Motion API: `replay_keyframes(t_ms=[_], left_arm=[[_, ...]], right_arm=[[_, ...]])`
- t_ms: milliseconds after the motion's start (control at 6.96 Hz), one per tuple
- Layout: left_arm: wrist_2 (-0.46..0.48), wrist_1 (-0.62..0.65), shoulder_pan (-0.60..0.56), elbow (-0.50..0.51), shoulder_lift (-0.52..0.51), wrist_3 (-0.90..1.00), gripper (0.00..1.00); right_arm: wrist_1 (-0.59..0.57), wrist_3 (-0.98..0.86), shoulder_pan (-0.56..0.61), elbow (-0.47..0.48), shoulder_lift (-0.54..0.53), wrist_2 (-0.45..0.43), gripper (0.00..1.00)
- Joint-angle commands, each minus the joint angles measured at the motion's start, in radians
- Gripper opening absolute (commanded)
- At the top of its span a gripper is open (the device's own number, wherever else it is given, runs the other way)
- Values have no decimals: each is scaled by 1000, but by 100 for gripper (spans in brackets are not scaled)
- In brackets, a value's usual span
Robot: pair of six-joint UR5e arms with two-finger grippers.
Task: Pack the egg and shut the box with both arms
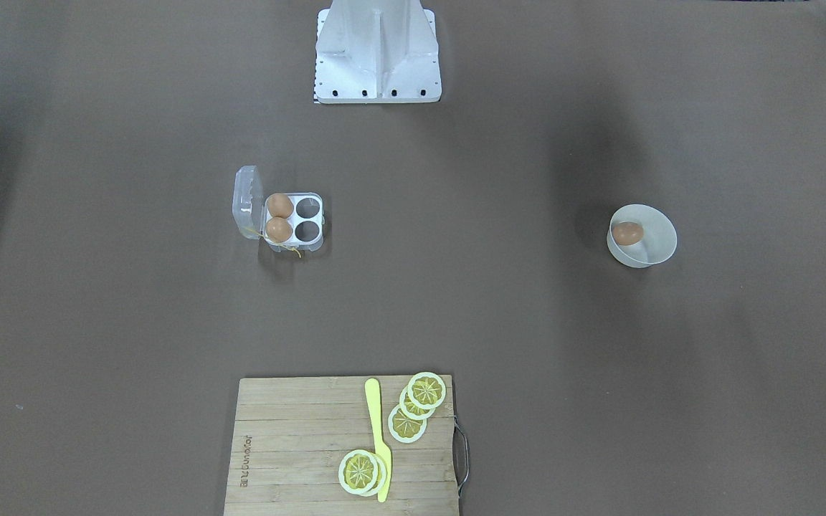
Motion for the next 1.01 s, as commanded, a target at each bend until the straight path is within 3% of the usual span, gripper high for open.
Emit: replay_keyframes(t_ms=[0, 144, 287, 718, 862], left_arm=[[11, -2, 1, -1, -23, -3, 98], [33, -8, 2, 5, -22, 3, 92], [37, -11, 2, -7, -31, -9, 97], [24, -112, 7, -17, -95, -37, 98], [16, -111, 8, -5, -130, -168, 98]], right_arm=[[0, 0, 0, 1, -1, -1, 100], [0, 1, 0, -2, 0, -2, 100], [0, 0, 0, 1, -1, -1, 100], [-5, 1, 0, 1, 2, -1, 100], [-14, 1, 0, -3, 13, -1, 100]])
